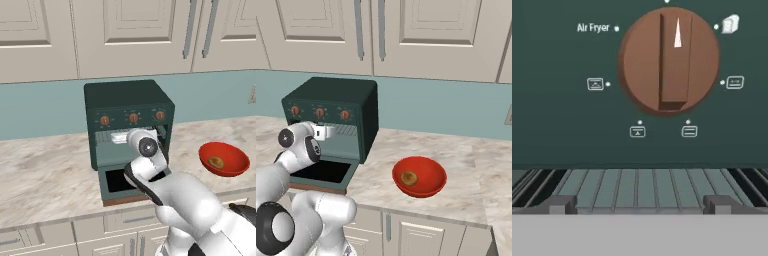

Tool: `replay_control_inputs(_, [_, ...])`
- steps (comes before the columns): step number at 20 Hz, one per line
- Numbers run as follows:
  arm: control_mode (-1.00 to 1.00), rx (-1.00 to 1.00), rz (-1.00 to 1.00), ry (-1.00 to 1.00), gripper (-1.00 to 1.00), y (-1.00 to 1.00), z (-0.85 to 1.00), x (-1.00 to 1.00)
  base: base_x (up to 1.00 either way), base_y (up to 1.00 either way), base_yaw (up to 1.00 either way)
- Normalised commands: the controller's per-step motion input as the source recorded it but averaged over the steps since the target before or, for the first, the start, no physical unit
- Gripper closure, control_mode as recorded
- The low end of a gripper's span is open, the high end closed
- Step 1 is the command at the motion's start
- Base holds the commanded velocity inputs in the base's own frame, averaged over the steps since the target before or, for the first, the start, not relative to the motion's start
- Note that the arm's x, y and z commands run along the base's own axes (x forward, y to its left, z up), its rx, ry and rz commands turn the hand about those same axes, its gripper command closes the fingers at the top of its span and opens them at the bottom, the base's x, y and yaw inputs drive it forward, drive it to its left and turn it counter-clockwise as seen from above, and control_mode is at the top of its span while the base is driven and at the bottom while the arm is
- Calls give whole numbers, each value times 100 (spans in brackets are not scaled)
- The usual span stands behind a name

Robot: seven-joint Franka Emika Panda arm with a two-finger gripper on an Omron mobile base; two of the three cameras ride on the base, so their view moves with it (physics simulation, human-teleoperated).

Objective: Pick up the heated bread from the toaster oven and place it in the bowl. Then move the bread bowl to the dining counter.

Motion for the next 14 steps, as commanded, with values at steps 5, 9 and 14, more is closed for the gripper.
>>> replay_control_inputs(5, [-100, -6, 0, 0, -100, 0, -33, 35, 0, 0, 0])
replay_control_inputs(9, [-100, -7, 0, 1, -100, 0, -34, 41, 0, 0, 0])
replay_control_inputs(14, [-100, -4, -1, 2, -100, 1, -16, 48, 0, 0, 0])
